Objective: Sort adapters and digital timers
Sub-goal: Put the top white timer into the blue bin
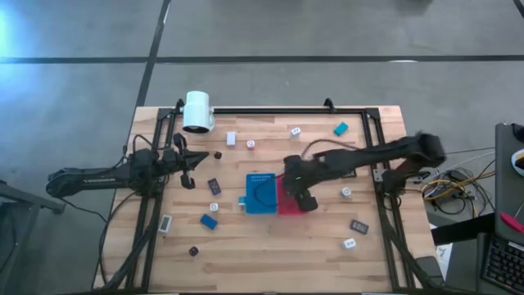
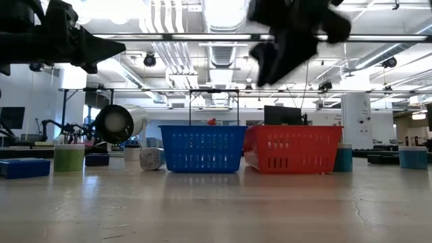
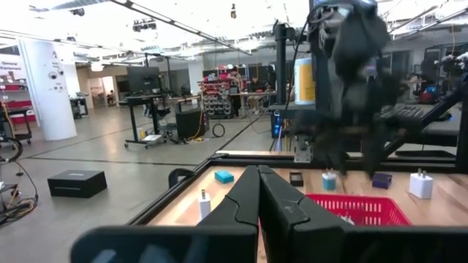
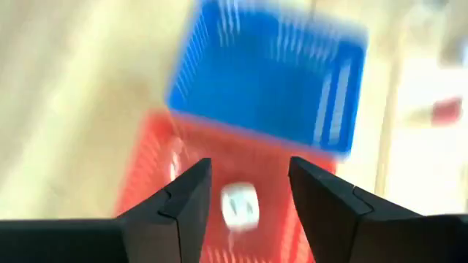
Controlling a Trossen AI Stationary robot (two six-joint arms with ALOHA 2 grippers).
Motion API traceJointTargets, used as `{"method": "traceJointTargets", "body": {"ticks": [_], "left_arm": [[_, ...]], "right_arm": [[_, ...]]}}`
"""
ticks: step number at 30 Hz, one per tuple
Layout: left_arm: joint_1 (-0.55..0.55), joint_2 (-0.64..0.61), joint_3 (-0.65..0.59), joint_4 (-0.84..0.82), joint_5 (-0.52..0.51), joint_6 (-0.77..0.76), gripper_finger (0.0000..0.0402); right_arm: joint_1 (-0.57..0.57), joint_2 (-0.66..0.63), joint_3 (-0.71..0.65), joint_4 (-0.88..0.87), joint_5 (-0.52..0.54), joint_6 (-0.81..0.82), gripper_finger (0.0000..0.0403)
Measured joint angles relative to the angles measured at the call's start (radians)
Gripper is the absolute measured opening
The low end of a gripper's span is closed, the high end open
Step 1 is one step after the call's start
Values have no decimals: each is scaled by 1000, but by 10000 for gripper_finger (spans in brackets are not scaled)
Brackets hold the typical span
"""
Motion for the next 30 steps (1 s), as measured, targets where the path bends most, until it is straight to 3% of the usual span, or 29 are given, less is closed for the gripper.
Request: {"method": "traceJointTargets", "body": {"ticks": [4,8,16,20,30], "left_arm": [[0,2,0,-1,0,-4,3],[0,2,0,-8,0,-26,3],[0,6,0,-12,0,-27,3],[0,16,0,-18,0,-27,3],[0,65,0,-23,-22,-10,3]], "right_arm": [[3,-220,-176,301,-6,-6,163],[2,-441,-393,616,65,28,142],[-5,-799,-722,915,136,11,53],[-5,-896,-852,1013,148,12,13],[-36,-1032,-990,1034,148,11,8]]}}
